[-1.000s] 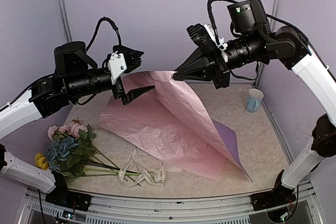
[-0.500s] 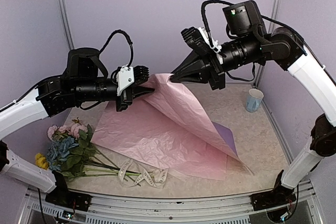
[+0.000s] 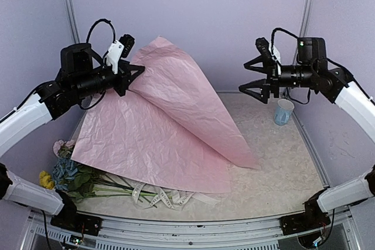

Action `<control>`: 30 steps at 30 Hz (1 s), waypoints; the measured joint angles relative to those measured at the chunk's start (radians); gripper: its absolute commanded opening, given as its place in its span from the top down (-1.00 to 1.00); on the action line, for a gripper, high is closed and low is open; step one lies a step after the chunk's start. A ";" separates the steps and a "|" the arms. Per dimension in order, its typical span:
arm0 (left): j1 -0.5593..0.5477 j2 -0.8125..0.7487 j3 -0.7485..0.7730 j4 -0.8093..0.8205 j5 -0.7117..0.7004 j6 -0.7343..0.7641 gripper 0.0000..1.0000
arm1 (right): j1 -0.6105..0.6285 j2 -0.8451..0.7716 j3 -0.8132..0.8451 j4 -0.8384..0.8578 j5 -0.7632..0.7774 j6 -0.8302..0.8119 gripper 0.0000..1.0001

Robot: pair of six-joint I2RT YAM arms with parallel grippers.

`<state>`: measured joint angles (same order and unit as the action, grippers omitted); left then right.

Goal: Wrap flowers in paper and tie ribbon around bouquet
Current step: Pass from the right arm to the left, then unfold the folded wrapping paper at the center of the board.

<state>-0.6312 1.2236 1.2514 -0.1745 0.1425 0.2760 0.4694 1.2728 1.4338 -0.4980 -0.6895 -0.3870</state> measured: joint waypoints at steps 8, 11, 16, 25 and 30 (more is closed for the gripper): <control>0.237 0.005 -0.080 0.079 -0.002 -0.270 1.00 | -0.208 0.001 -0.245 0.181 -0.183 0.116 -1.00; 0.258 0.010 -0.139 0.091 0.011 -0.303 1.00 | -0.208 0.089 -0.257 0.204 -0.214 0.141 -1.00; 0.271 0.027 -0.158 0.095 0.002 -0.323 1.00 | -0.208 0.194 -0.278 0.234 -0.232 0.162 -1.00; 0.314 0.034 -0.198 0.123 -0.003 -0.317 1.00 | -0.159 0.426 -0.271 0.310 -0.269 0.182 -0.98; 0.314 0.034 -0.201 0.130 -0.010 -0.305 1.00 | -0.082 0.537 -0.228 0.284 -0.320 0.123 -0.84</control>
<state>-0.3176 1.2579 1.0508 -0.0441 0.1329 -0.0292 0.3878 1.8103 1.2057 -0.2142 -1.0100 -0.2642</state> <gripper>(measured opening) 0.006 0.969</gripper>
